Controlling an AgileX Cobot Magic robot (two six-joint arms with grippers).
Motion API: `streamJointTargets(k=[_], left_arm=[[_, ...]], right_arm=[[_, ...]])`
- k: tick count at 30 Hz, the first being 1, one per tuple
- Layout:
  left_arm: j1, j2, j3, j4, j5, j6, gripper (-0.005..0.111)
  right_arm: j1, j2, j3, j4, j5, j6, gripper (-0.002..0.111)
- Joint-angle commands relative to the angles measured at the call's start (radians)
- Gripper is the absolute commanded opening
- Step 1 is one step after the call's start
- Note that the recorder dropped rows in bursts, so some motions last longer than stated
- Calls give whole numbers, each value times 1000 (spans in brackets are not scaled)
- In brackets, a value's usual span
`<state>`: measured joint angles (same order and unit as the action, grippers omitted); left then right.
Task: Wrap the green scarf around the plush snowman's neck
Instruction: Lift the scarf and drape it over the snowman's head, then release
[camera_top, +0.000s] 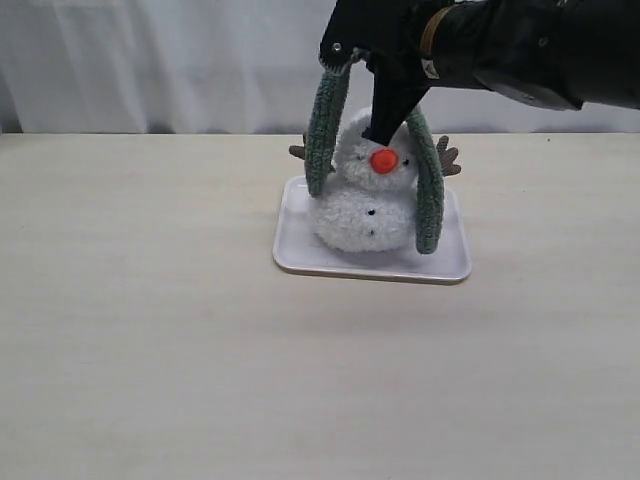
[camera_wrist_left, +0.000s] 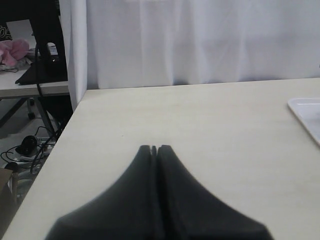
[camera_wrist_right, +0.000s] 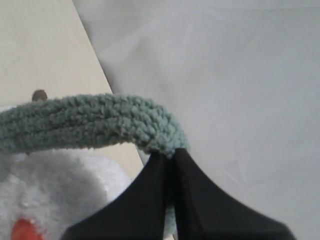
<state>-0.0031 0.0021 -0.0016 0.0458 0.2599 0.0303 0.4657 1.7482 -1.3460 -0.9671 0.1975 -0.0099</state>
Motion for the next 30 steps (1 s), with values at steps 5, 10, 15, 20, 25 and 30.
streamJointTargets(k=[5, 10, 15, 20, 25, 30], left_arm=[[-4, -2, 2, -7, -15, -1, 0], [-4, -2, 2, -7, -10, -1, 0], [-4, -2, 2, -7, -12, -1, 0], [-4, -2, 2, -7, -12, -1, 0], [-4, -2, 2, -7, -12, -1, 0], [-4, -2, 2, -7, -12, -1, 0]], right_arm=[[-56, 68, -3, -81, 15, -1, 4], [-56, 94, -3, -81, -65, -1, 4], [-61, 118, -3, -81, -57, 10, 20], [-61, 115, -3, -81, -33, 36, 43], [-61, 84, -3, -38, 2, 192, 53], [-61, 34, -3, 149, 75, 207, 53]])
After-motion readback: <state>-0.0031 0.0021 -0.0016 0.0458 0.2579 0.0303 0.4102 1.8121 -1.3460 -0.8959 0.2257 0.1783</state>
